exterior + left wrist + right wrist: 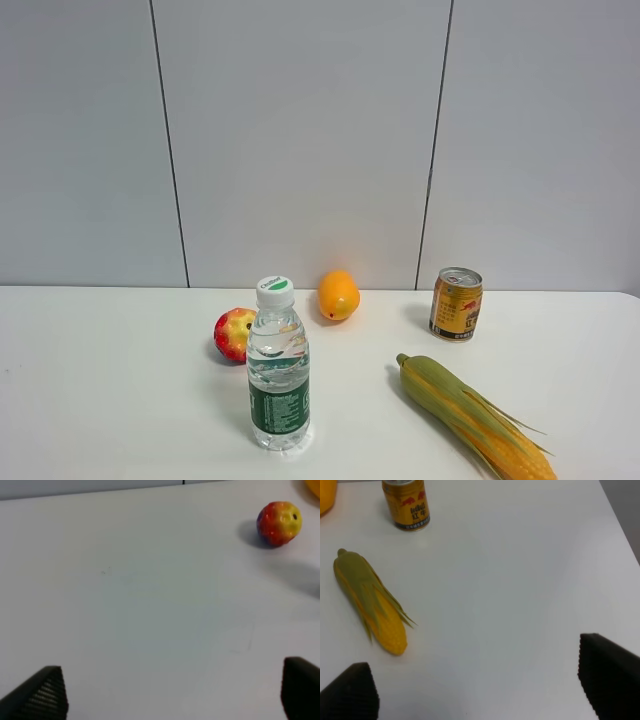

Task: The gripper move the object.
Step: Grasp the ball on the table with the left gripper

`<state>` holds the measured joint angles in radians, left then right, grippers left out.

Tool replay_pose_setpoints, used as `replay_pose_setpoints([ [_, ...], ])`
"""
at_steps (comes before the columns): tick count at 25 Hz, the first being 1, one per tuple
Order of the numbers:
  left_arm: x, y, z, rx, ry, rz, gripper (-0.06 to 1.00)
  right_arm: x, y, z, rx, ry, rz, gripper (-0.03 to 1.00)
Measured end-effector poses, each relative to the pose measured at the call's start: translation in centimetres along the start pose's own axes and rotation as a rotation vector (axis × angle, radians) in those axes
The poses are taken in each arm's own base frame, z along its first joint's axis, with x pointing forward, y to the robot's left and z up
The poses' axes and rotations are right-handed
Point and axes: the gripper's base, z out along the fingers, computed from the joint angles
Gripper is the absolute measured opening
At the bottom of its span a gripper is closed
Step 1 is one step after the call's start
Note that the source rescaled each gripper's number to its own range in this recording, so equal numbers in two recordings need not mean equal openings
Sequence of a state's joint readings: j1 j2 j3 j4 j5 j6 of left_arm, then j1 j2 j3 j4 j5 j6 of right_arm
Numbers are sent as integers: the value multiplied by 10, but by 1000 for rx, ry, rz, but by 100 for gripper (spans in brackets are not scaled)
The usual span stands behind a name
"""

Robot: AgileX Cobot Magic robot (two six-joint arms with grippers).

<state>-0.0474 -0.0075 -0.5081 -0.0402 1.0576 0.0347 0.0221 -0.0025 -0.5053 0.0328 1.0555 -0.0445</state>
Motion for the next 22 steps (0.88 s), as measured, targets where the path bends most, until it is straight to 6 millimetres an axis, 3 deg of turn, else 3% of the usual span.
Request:
replay_pose_setpoints([
  [1,0,0,0,0,0,0,63,0,0,0,0,0,0,100],
  [18,-1,-1,0,10,-5,6,63,0,0,0,0,0,0,100],
  [22,-19,-7,-6,76,-86,-19,63,0,0,0,0,0,0,100],
])
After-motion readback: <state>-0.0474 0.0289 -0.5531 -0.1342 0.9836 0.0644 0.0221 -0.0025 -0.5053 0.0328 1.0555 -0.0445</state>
